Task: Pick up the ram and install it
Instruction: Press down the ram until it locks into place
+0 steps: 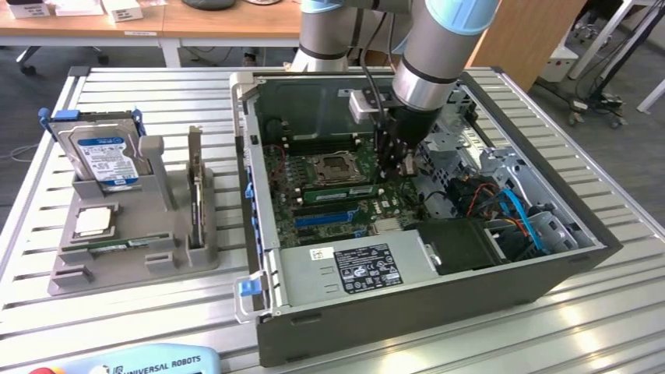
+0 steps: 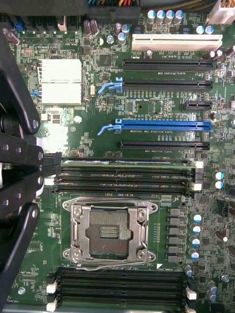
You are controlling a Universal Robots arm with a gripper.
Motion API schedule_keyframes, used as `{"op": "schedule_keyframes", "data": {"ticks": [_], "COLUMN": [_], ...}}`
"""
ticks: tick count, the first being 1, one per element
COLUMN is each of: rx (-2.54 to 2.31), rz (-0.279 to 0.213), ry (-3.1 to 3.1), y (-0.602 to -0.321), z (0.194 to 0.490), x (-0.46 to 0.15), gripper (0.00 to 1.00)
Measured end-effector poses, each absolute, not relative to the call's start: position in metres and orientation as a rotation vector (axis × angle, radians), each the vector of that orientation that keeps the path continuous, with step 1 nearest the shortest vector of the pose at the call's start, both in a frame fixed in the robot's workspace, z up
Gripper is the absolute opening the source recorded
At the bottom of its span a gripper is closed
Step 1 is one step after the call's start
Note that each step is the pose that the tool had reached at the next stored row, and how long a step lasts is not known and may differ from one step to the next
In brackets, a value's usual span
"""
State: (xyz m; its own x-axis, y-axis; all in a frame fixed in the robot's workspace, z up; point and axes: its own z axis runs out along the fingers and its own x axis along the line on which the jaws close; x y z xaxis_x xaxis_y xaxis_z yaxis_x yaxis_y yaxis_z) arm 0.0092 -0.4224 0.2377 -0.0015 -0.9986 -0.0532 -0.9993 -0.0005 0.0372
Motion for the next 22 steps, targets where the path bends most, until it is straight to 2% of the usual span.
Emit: {"op": "schedule_keyframes", "data": {"ticks": [22], "rx": [-2.208], "rz": [0.101], "ry": [2.216], "y": [-0.4203], "z": [0.2353], "x": [0.0089], "gripper": [0.10]}}
